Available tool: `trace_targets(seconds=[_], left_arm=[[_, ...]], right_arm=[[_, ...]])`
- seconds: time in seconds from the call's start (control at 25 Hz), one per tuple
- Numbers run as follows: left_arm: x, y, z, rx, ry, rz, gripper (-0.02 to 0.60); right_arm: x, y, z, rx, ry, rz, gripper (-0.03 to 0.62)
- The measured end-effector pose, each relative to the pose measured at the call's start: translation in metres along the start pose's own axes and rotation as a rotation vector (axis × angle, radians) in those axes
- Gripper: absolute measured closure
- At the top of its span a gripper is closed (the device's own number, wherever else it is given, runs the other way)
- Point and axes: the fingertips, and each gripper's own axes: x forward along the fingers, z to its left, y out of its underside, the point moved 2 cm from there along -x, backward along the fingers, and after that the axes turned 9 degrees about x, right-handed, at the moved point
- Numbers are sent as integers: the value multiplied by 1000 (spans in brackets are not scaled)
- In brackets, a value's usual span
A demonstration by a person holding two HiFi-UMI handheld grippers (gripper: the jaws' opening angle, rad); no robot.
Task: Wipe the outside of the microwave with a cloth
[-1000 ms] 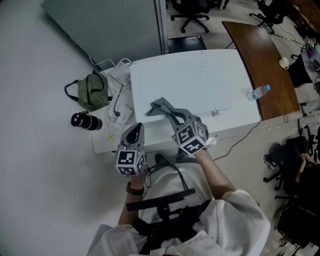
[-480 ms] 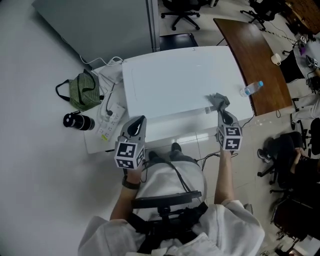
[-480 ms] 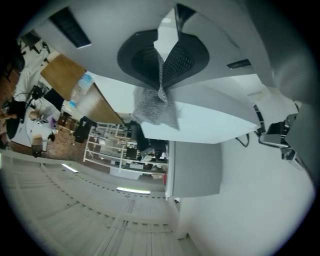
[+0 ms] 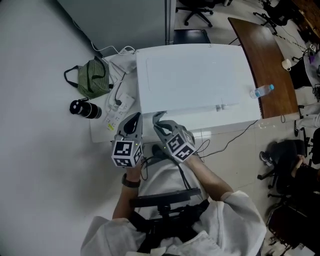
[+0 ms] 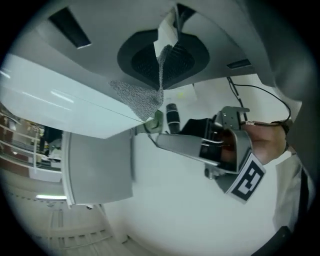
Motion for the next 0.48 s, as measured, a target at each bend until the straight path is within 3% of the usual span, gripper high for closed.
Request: trace_targets(seconds=[0.08,0.2,0.32,0.48], left_arm=[[-2,3,3,-1,-11,6,558],[1,2,-1,5,-10,17,558],[11,-4,-12,19,3,25,558],[33,-12,-37,42,49,30,558]], right_arm=[[11,-5,19,-73,-70,-1,565],[6,2,4,-65,-60,2,565],[-22,21,-48,59,46,-3,565],[-102,60,-135,247,283,-75,565]])
